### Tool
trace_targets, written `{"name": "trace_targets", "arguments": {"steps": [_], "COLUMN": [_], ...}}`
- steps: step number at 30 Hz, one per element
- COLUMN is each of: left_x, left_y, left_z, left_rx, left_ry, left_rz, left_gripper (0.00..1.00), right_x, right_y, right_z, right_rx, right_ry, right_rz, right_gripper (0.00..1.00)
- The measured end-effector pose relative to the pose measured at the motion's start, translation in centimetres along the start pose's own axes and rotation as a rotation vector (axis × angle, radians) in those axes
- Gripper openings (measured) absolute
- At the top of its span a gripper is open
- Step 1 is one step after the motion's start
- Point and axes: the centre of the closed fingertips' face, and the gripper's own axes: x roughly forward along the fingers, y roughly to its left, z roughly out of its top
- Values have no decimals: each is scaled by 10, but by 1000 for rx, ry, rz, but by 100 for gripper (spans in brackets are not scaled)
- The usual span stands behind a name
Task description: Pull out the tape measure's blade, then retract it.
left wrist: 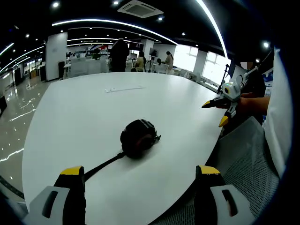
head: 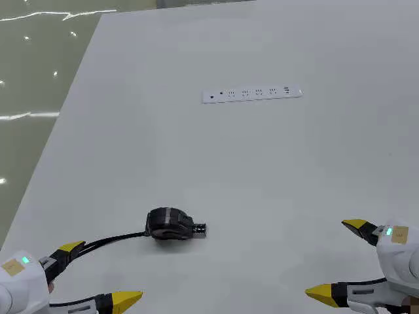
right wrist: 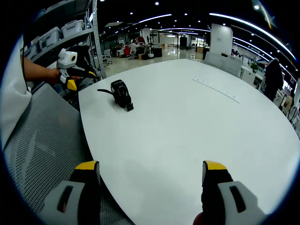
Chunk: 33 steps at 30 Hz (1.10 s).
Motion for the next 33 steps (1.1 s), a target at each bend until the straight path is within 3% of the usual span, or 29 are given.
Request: {"name": "trace_targets", "arguments": {"steps": [21, 33], "left_x": [2, 8], "left_y": [0, 3], "left_z": [-2, 4], "left_rx": [5, 40], "left_ry": [14, 33], "left_rz": [-6, -31], "left_gripper": [94, 92], "right_x": [1, 11], "right_y": [1, 6], "right_z": [-1, 7], "right_rx": [-1, -15], "right_ry": [3, -13], "right_rz": [7, 44], "right_gripper": [91, 91]}}
